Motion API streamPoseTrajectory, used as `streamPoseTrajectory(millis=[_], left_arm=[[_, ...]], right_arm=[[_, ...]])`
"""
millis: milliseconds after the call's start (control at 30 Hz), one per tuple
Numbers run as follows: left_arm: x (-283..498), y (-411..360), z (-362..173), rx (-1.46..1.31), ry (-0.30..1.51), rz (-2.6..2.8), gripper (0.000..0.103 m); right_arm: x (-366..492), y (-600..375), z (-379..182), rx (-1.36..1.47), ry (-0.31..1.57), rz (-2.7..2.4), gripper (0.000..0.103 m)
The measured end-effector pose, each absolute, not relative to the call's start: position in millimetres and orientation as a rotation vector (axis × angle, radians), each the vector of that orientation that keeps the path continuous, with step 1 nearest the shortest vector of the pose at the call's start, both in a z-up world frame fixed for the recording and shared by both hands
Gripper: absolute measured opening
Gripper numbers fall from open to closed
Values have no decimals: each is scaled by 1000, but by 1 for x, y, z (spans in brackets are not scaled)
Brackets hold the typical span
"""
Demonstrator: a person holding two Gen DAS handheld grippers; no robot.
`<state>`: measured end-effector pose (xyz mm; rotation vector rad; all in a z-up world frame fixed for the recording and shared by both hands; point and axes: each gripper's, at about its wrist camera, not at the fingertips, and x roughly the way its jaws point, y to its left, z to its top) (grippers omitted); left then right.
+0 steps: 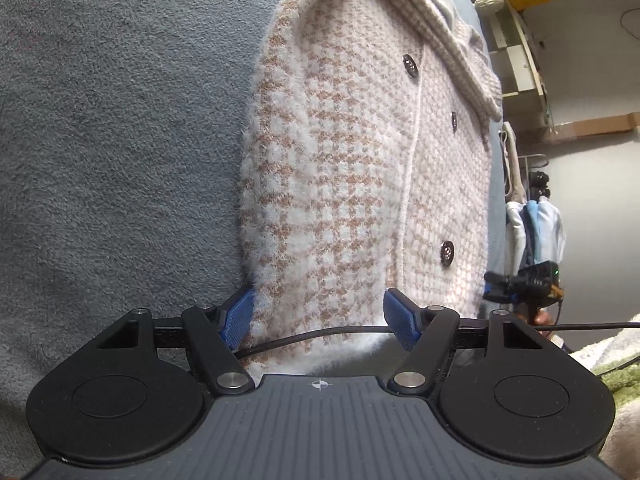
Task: Fold clothes
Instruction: 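Press and smooth the cardigan's side edge with both open grippers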
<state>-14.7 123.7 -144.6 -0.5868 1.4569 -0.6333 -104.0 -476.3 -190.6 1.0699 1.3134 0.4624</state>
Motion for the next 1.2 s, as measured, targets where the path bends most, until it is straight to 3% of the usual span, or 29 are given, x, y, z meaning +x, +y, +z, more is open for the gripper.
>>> streamPoseTrajectory(millis=[167,400,600,700,1200], left_arm=[[-8,126,-151,-663,1456,-585,68],[-16,123,-156,-723,1484,-581,68],[-31,111,-171,-722,1627,-668,68],[-37,105,-177,-678,1677,-665,61],[-26,120,-147,-548,1524,-602,67]], right_arm=[[-111,-456,-205,1116,1388,527,44],[-107,-453,-207,1177,1356,535,44],[-103,-450,-209,1195,1352,539,44],[-100,-448,-208,1186,1358,546,44],[-100,-461,-186,1098,1322,520,44]])
